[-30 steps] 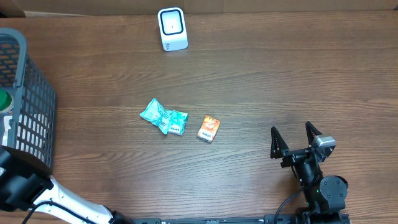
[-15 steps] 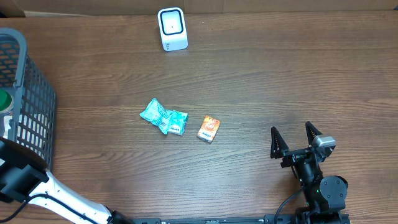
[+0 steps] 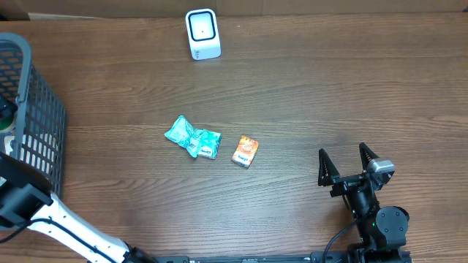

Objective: Scan the item barcode
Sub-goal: 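Reach the left gripper into the basket toward the green-capped bottle, then grasp the green-capped bottle with the left gripper and lift it out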

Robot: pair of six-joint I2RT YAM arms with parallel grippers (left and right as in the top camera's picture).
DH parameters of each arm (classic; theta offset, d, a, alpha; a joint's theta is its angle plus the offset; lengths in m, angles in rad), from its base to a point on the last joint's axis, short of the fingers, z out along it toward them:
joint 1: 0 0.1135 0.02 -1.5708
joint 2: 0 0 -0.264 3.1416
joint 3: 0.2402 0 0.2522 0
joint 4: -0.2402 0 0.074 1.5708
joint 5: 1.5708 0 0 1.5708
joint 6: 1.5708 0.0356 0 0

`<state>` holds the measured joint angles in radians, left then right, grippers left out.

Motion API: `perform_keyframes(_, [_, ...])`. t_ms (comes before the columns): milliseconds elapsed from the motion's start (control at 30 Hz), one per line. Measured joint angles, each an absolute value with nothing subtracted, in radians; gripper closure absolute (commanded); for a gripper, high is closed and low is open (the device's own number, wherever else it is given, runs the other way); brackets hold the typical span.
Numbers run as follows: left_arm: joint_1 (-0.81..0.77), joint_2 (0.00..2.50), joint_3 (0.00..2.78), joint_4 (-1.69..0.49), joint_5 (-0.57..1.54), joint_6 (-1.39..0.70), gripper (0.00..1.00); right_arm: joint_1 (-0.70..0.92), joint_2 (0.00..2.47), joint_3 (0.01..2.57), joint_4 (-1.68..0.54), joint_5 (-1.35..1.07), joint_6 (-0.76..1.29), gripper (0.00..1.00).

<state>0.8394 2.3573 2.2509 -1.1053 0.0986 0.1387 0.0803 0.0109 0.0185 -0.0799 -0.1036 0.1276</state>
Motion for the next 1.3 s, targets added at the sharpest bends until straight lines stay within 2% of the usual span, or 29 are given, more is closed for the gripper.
perform_keyframes(100, [0.839, 2.36, 2.251, -1.083, 0.102, 0.139, 0.0, 0.08, 0.011, 0.019, -0.08, -0.104, 0.127, 0.0])
perform_keyframes(267, [0.839, 2.36, 2.251, -1.068, 0.105, 0.139, 0.07, 0.08, 0.011, 0.019, -0.08, -0.104, 0.128, 0.0])
perform_keyframes(467, [0.838, 2.395, 2.251, -1.069, 0.106, 0.141, 0.25, 0.08, 0.011, 0.019, -0.08, -0.104, 0.128, 0.0])
perform_keyframes(900, [0.838, 2.404, 2.245, -1.053, 0.109, 0.152, 0.57, 0.08, 0.011, 0.019, -0.08, -0.104, 0.128, 0.0])
perform_keyframes(1300, [0.838, 2.402, 2.29, -1.148, 0.109, 0.08, 0.59, 0.08, 0.011, 0.019, -0.08, -0.104, 0.127, 0.0])
